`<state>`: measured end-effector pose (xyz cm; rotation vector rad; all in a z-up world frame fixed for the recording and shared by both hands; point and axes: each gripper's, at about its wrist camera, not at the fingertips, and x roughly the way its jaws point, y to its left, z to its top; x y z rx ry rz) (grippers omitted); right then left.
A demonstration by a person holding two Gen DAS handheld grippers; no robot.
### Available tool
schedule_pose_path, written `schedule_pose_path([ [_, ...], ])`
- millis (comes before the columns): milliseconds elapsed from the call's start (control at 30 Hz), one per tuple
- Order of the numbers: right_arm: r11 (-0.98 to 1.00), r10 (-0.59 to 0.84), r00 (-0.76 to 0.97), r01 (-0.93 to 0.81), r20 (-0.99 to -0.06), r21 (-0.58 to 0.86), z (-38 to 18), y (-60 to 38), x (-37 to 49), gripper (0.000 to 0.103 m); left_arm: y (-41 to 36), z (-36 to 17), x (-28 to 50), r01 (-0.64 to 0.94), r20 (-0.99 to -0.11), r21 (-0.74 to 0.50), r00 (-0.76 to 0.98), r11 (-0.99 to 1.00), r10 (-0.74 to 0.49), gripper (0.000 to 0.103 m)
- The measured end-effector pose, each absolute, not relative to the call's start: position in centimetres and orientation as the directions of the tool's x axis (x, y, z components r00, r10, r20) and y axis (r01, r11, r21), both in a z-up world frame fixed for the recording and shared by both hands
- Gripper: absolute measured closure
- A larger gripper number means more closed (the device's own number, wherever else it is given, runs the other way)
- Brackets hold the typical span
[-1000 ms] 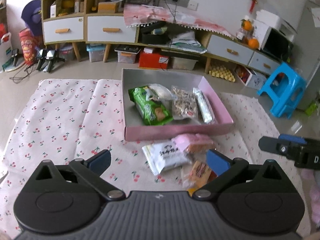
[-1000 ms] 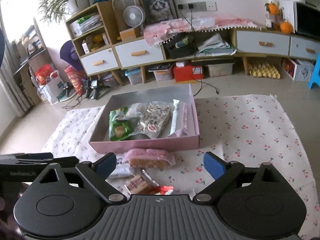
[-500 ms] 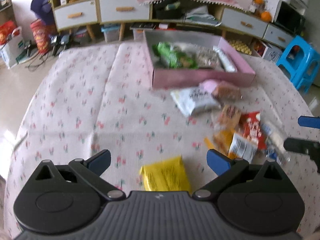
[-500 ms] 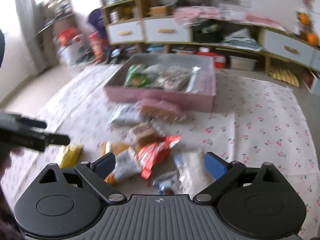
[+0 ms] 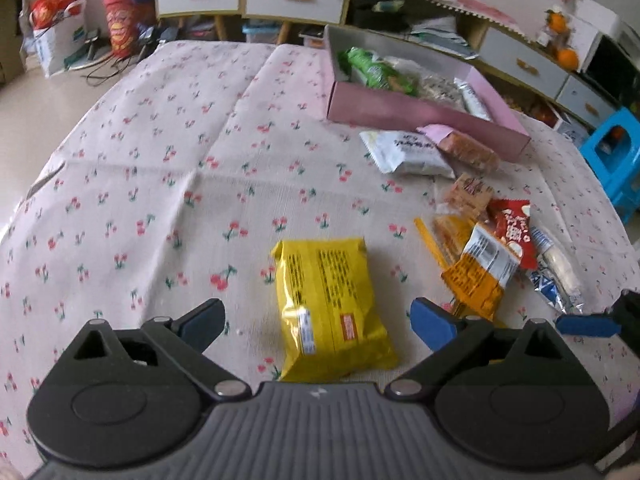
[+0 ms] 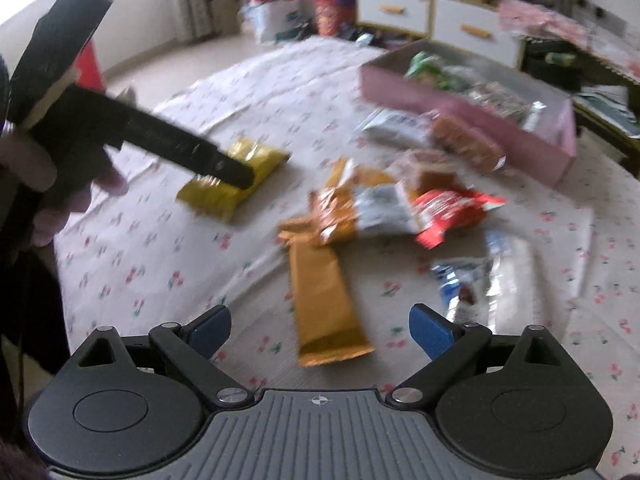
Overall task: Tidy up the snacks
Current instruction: 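Move both tools back over the remaining snacks on the cloth, then grasp the yellow packet with the left tool while the right tool grasps the orange bar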
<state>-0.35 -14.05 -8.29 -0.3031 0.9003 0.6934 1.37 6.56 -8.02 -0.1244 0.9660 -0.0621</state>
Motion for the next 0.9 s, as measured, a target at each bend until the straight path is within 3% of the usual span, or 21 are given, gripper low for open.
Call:
schedule_pose_path([
  [133,0.736,0.405,0.397,-0.676,-0.823,0.036,-9.2,-13.7,-0.3,0.006,6.2,-8.3,1.2,-0.001,-0.818,-0.112,0.568,0.994,-0.091,0.006],
  [467,0.747,0.392,0.434,-0.665,-0.812,0.006,-9.7,-13.5,0.6,0.003,5.5,-8.9,1.6,0.034,-0.834,-0.054,0.548,0.998,-0.064,0.021],
  [733,0.775,0.373,0.446,-0.632,-0.814,0.009,-9.6,-13.2,1.4,0.005,5.9,-8.5,2.2,0.033,-0.825,-0.086,0.558,0.996,-0.090,0.047],
  [900,0.781,0.371,0.456,-0.624,-0.809,0.007,-9.2,-13.0,1.4,0.020,6.4,-8.4,2.5,0.020,-0.828,-0.122,0.549,0.992,-0.113,0.050],
])
